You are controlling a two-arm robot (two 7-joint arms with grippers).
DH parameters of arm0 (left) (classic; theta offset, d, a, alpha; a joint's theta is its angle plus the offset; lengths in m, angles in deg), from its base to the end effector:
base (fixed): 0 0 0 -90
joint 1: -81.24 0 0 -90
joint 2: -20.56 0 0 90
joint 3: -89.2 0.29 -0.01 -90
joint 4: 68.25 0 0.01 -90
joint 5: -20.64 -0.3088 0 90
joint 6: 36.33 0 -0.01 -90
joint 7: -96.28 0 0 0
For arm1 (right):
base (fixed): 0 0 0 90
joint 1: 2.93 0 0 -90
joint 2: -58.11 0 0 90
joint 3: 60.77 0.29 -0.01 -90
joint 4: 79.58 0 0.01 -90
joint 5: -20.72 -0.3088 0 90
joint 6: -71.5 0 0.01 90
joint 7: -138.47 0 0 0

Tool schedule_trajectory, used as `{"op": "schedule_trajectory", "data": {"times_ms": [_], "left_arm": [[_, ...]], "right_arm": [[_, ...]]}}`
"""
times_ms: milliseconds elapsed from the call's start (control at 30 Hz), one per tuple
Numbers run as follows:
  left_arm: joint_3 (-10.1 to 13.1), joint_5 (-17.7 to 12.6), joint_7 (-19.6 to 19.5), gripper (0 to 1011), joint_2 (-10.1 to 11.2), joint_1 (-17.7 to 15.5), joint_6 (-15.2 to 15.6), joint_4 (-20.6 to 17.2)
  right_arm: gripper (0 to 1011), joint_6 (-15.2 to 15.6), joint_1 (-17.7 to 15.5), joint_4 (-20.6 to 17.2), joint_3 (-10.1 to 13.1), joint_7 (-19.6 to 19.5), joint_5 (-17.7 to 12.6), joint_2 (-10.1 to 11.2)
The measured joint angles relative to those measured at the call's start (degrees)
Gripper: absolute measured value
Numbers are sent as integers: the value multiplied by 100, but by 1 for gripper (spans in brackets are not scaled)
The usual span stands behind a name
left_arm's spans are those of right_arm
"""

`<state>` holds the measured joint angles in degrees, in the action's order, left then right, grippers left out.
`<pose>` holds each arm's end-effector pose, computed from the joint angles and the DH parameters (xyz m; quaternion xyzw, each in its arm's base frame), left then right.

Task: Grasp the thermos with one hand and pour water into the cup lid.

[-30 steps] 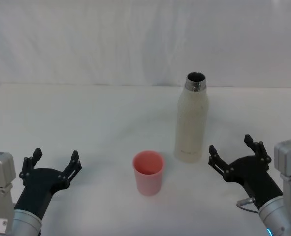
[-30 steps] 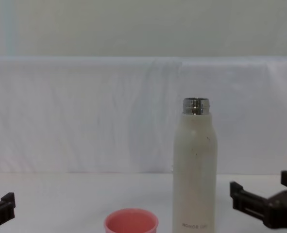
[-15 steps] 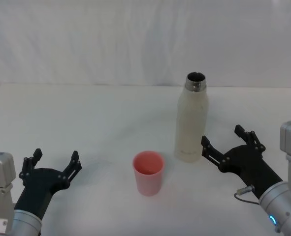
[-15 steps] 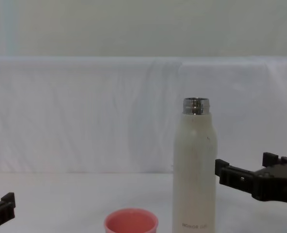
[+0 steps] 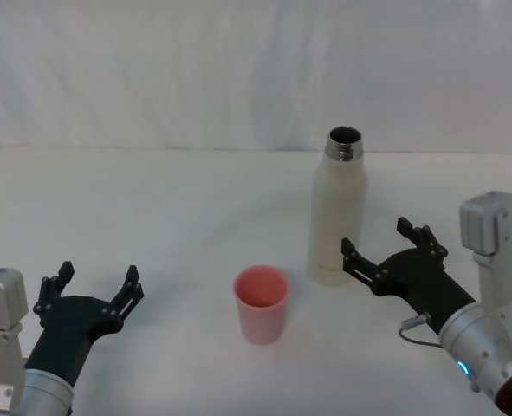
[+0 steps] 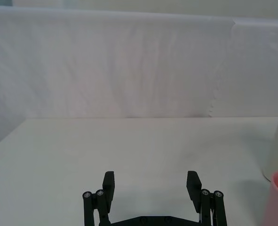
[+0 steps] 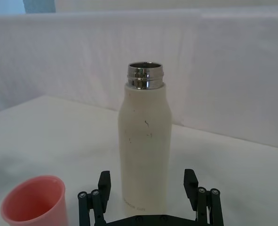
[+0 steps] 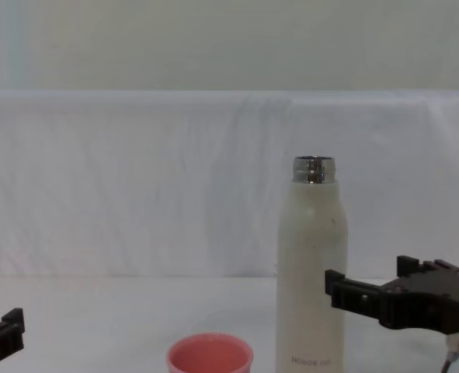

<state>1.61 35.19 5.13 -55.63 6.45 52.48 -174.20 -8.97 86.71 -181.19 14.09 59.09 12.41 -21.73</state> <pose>0.2530 0.0376 -0.2852 -0.0174 0.0064 0.6616 0.7497 0.3116 0.0418 -0.2505 -0.0157 -0.0034 -0.5204 0.8538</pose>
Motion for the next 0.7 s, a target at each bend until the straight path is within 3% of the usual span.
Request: {"op": "schedule_trajectory", "data": {"times_ms": [700], "left_arm": [[0,0,0,1001,0,0,0,0]], "right_arm": [[1001,-7,489,693,-209,7,282,-183]]}}
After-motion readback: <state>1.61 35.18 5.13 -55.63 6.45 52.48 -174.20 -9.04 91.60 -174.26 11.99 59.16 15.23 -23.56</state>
